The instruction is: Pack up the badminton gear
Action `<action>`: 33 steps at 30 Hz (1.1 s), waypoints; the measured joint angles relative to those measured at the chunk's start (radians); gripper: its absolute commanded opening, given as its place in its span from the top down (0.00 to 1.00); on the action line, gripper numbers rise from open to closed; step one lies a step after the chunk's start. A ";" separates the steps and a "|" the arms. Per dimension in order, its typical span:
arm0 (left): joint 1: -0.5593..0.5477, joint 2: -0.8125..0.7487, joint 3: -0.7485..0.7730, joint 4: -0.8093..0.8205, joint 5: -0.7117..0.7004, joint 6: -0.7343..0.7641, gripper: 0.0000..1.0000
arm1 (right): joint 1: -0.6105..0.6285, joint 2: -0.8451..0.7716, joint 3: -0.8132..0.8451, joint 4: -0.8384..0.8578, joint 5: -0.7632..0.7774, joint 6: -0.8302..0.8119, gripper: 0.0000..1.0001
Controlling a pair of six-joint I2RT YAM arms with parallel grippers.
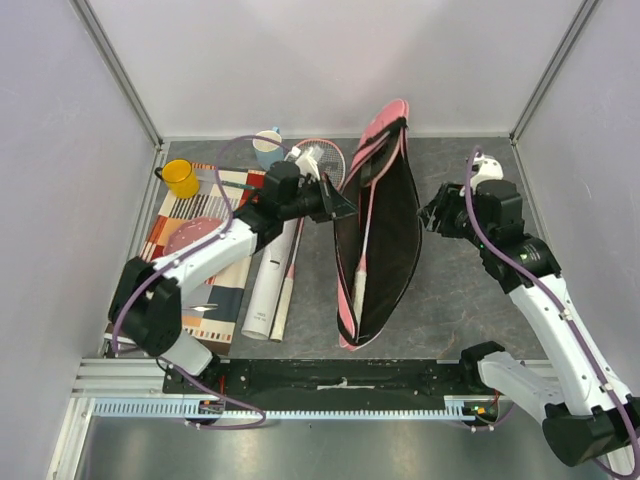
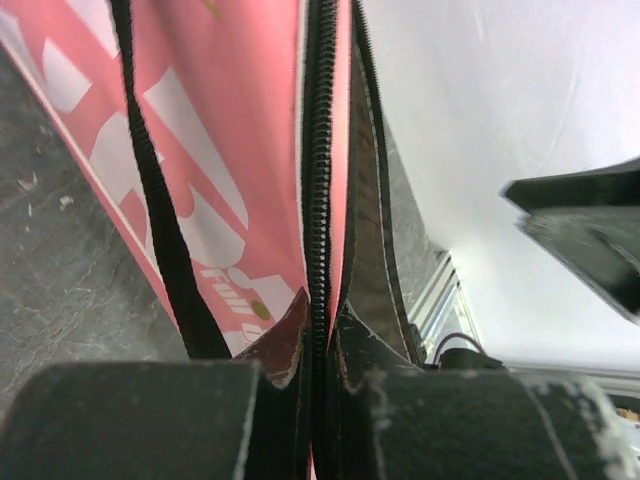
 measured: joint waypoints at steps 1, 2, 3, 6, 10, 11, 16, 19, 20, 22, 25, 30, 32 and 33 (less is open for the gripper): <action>0.006 -0.035 0.019 -0.037 -0.010 0.004 0.98 | -0.014 -0.002 0.000 -0.005 0.011 0.014 0.47; 0.010 -0.061 0.033 -0.066 -0.019 0.013 0.98 | -0.030 -0.002 0.000 -0.010 0.026 0.031 0.46; 0.015 -0.098 0.063 -0.122 -0.033 0.029 0.98 | -0.049 -0.002 -0.001 -0.014 0.038 0.050 0.45; 0.024 -0.200 0.145 -0.239 -0.102 0.079 0.98 | -0.093 -0.023 -0.023 -0.011 0.077 0.098 0.43; 0.039 -0.329 0.265 -0.381 -0.225 0.152 0.98 | -0.122 -0.073 -0.078 0.020 0.086 0.148 0.38; 0.043 -0.357 0.290 -0.405 -0.250 0.169 0.98 | -0.124 -0.070 -0.092 0.044 0.063 0.157 0.37; 0.050 -0.465 0.377 -0.497 -0.353 0.233 0.98 | -0.113 0.088 -0.220 0.324 -0.195 0.200 0.40; 0.050 -0.517 0.405 -0.543 -0.396 0.256 0.98 | -0.037 0.307 -0.277 0.513 -0.326 0.240 0.39; 0.050 -0.539 0.411 -0.561 -0.415 0.264 0.98 | 0.008 0.381 -0.299 0.583 -0.357 0.263 0.39; 0.050 -0.572 0.416 -0.583 -0.438 0.274 0.98 | 0.080 0.476 -0.321 0.695 -0.406 0.310 0.42; 0.050 -0.612 0.422 -0.614 -0.468 0.289 0.98 | 0.178 0.616 -0.323 0.916 -0.449 0.397 0.49; 0.050 -0.647 0.422 -0.654 -0.502 0.308 0.98 | 0.290 0.880 -0.277 1.225 -0.459 0.520 0.50; 0.050 -0.652 0.422 -0.671 -0.515 0.316 0.98 | 0.320 0.954 -0.252 1.282 -0.450 0.542 0.51; 0.050 -0.654 0.422 -0.677 -0.518 0.320 0.98 | 0.335 0.987 -0.243 1.312 -0.446 0.553 0.52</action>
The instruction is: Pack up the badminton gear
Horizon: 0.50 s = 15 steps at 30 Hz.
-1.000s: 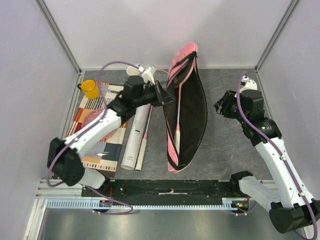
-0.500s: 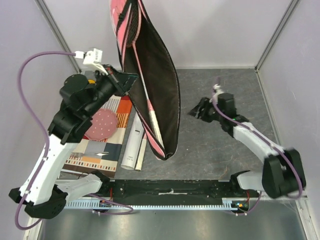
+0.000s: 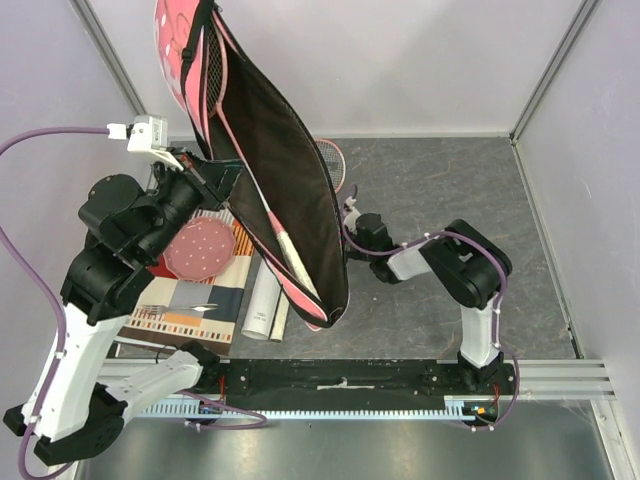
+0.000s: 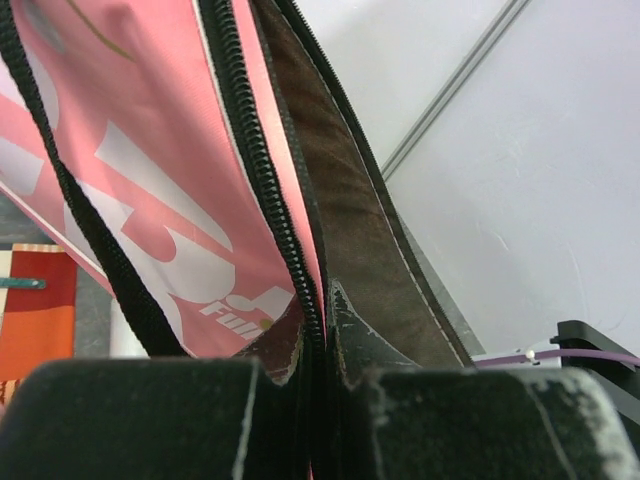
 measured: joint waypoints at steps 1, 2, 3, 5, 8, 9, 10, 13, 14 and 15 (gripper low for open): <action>0.000 -0.003 0.000 -0.008 -0.005 0.004 0.98 | 0.016 0.035 0.012 0.035 0.003 0.013 0.54; 0.000 -0.005 0.000 -0.018 -0.009 0.007 0.98 | 0.027 0.058 0.020 0.058 0.008 0.022 0.55; 0.000 -0.008 0.000 -0.024 -0.014 0.010 0.98 | 0.035 0.074 0.025 0.073 0.014 0.027 0.57; 0.000 -0.013 0.000 -0.036 -0.020 0.014 0.98 | 0.046 0.107 0.036 0.111 0.023 0.047 0.62; 0.000 -0.023 0.000 -0.039 -0.025 0.021 0.98 | 0.045 0.147 0.047 0.155 0.048 0.072 0.63; 0.000 -0.027 0.000 -0.039 -0.026 0.022 0.98 | 0.045 0.157 0.050 0.162 0.056 0.076 0.64; 0.000 -0.031 -0.001 -0.039 -0.026 0.024 0.98 | 0.045 0.167 0.055 0.170 0.063 0.079 0.64; 0.000 -0.045 -0.002 -0.040 -0.027 0.027 0.98 | 0.043 0.214 0.092 0.188 0.082 0.092 0.64; 0.000 -0.049 -0.002 -0.039 -0.027 0.028 0.98 | 0.043 0.228 0.103 0.190 0.085 0.096 0.64; 0.000 -0.053 -0.002 -0.039 -0.027 0.029 0.98 | 0.043 0.239 0.111 0.191 0.089 0.100 0.64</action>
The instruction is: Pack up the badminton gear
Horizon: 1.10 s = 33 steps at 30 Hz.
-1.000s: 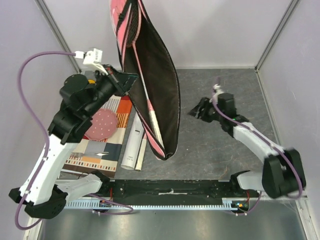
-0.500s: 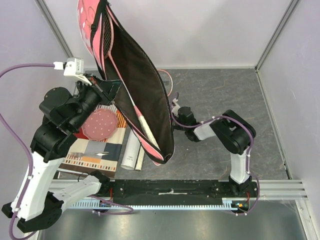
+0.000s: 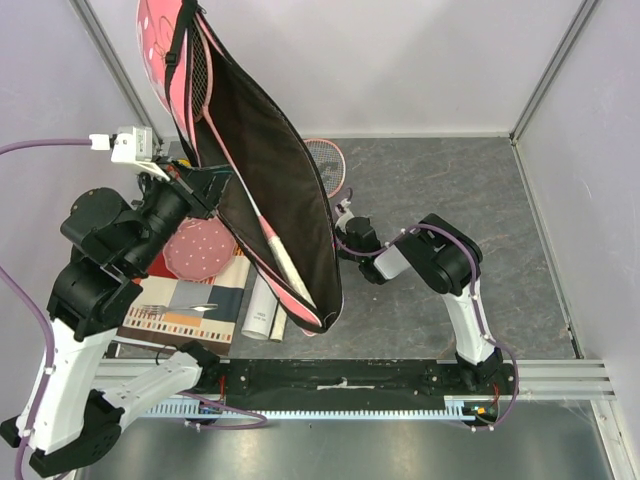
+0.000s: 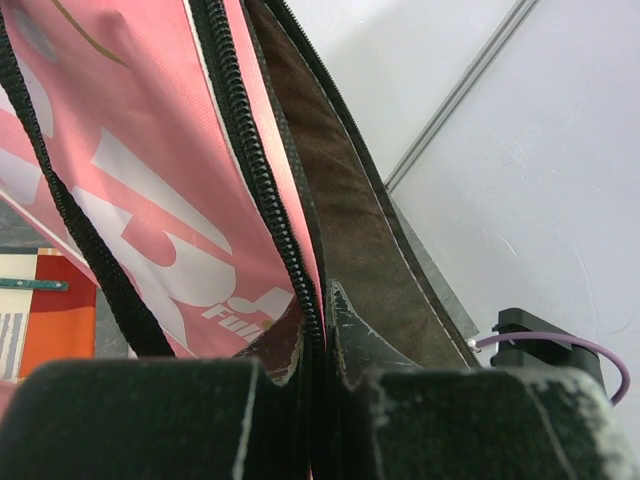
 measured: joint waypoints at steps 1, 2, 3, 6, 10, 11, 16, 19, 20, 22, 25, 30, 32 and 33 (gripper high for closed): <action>0.000 -0.003 -0.001 0.000 0.000 0.000 0.98 | 0.000 0.007 0.006 0.001 0.004 0.002 0.64; 0.000 -0.006 -0.003 0.000 0.000 0.002 0.98 | 0.000 0.018 0.013 0.005 0.009 0.006 0.65; 0.000 -0.010 -0.006 0.000 0.000 0.002 0.98 | 0.000 0.026 0.019 0.010 0.013 0.013 0.65; 0.000 -0.014 -0.007 -0.001 0.000 0.003 0.98 | 0.000 0.043 0.033 0.026 0.023 0.026 0.67; 0.000 -0.017 -0.010 0.000 0.000 0.003 0.98 | -0.001 0.062 0.040 0.053 0.027 0.046 0.70; 0.000 -0.018 -0.011 0.000 0.000 0.003 0.98 | -0.002 0.065 0.040 0.059 0.028 0.055 0.70; 0.000 -0.021 -0.014 -0.001 0.000 0.003 0.98 | -0.005 0.079 0.041 0.088 0.026 0.093 0.73; 0.000 -0.025 -0.016 -0.001 0.000 0.003 0.98 | -0.008 0.085 0.042 0.101 0.020 0.114 0.73; 0.000 -0.025 -0.016 -0.001 0.000 0.003 0.98 | -0.008 0.085 0.042 0.101 0.020 0.117 0.73; 0.000 -0.027 -0.016 -0.001 0.001 0.002 0.98 | -0.008 0.085 0.045 0.091 0.021 0.119 0.73; 0.000 -0.029 -0.016 -0.001 0.002 0.002 0.98 | -0.004 0.070 0.060 0.022 0.034 0.100 0.73; 0.000 -0.031 -0.018 -0.001 0.003 0.002 0.98 | 0.019 0.055 0.125 -0.111 0.097 0.042 0.73; 0.000 -0.033 -0.020 0.000 0.004 0.002 0.98 | 0.035 0.055 0.162 -0.167 0.124 0.020 0.73; 0.000 -0.034 -0.021 -0.001 0.004 0.002 0.98 | 0.043 0.055 0.179 -0.193 0.135 0.011 0.74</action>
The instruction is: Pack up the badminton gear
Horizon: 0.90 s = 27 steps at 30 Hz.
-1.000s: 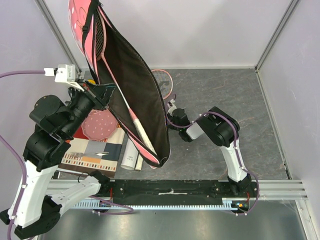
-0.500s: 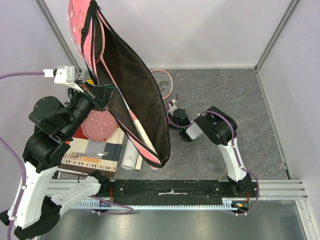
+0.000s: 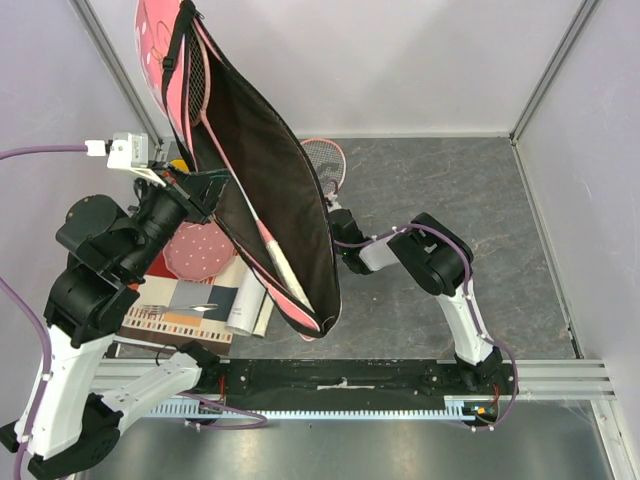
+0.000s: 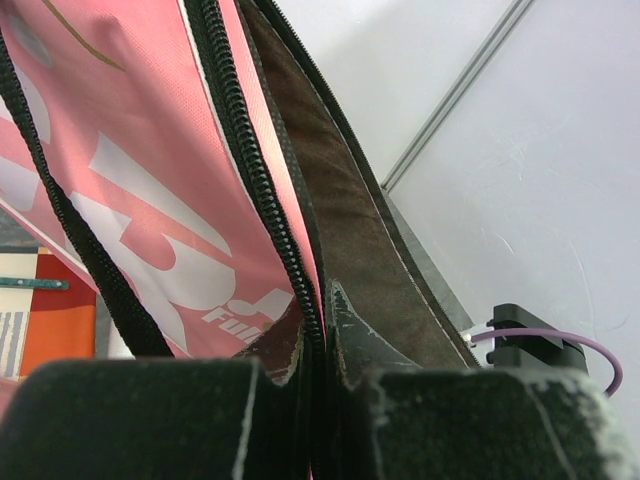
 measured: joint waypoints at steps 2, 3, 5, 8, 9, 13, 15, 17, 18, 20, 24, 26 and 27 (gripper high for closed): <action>0.000 -0.001 -0.002 0.000 0.000 0.000 0.98 | 0.011 0.000 0.030 -0.051 0.021 -0.014 0.78; 0.000 -0.002 -0.002 0.000 0.000 0.000 0.98 | 0.015 0.000 0.041 -0.071 0.031 -0.017 0.81; 0.000 -0.003 -0.002 0.000 0.000 0.000 0.98 | 0.023 -0.006 0.060 -0.123 0.058 -0.019 0.85; 0.000 -0.006 -0.002 0.000 0.000 0.000 0.98 | 0.034 -0.019 0.085 -0.200 0.093 -0.016 0.99; 0.000 -0.009 -0.002 0.000 0.001 0.000 0.98 | 0.037 -0.023 0.098 -0.233 0.105 -0.017 1.00; 0.000 -0.014 -0.002 0.001 0.003 0.000 0.98 | 0.048 -0.027 0.166 -0.367 0.153 -0.021 1.00; 0.000 -0.016 -0.003 0.002 0.005 0.000 0.98 | 0.052 -0.031 0.188 -0.415 0.176 -0.026 1.00; 0.000 -0.018 -0.008 0.005 0.008 0.000 0.98 | 0.054 -0.048 0.187 -0.448 0.198 -0.043 1.00; 0.000 -0.021 -0.013 0.005 0.008 0.000 0.98 | 0.053 -0.064 0.179 -0.469 0.207 -0.056 1.00; 0.000 -0.022 -0.023 0.006 0.010 0.000 0.98 | 0.046 -0.106 0.139 -0.499 0.216 -0.094 1.00; 0.000 -0.019 -0.055 0.016 0.029 0.000 0.98 | -0.022 -0.260 -0.024 -0.568 0.184 -0.209 1.00; 0.000 -0.013 -0.078 0.028 0.043 0.000 0.98 | -0.082 -0.339 -0.115 -0.582 0.173 -0.269 1.00; 0.000 -0.007 -0.090 0.034 0.052 0.000 0.98 | -0.124 -0.385 -0.164 -0.591 0.165 -0.299 1.00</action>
